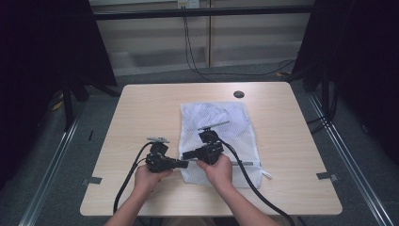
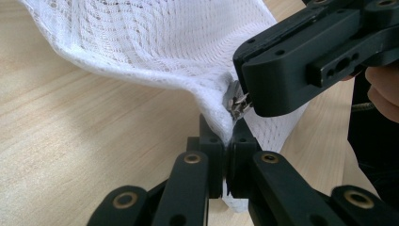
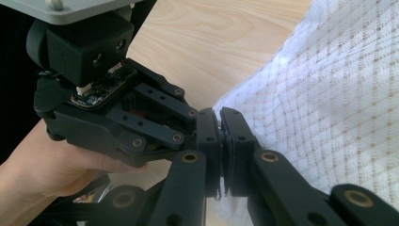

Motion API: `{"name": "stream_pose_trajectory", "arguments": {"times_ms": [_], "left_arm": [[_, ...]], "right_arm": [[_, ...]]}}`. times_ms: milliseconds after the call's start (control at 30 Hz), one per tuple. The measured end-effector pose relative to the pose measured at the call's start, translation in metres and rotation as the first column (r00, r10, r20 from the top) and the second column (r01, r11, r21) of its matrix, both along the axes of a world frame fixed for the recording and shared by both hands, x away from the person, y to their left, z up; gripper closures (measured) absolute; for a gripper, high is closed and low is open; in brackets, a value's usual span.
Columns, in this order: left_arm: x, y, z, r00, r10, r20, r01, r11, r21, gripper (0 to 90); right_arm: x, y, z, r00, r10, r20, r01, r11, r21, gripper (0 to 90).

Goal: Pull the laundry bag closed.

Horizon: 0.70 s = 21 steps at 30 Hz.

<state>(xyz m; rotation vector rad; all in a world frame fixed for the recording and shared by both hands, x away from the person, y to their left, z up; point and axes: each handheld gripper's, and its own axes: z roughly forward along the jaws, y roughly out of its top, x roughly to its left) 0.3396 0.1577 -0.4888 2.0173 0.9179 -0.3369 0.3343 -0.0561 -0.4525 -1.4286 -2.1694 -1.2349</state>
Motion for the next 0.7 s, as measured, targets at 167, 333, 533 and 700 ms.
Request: {"name": "stream_pose_trajectory", "arguments": {"times_ms": [167,333,533,700], "left_arm": [[0.0,0.001,0.001,0.9998,0.019,-0.003,-0.019,0.9998,-0.005,88.1],[0.0,0.001,0.001,0.9999,0.015,-0.002,-0.015,0.9999,-0.004,88.1],[0.001,0.003,0.002,0.9998,0.021,-0.006,-0.021,0.9998,-0.004,88.1],[0.0,0.001,0.002,0.9996,0.027,-0.008,-0.027,0.9996,-0.004,88.1]], "right_arm": [[0.0,-0.004,0.001,1.0,-0.002,0.002,0.002,1.0,-0.003,86.8],[-0.001,-0.007,0.001,1.0,-0.006,-0.005,0.006,1.0,0.001,86.7],[-0.001,-0.011,0.0,1.0,-0.008,-0.002,0.008,1.0,0.0,86.8],[-0.002,-0.014,0.0,1.0,-0.004,-0.005,0.004,1.0,0.004,86.8]]}}
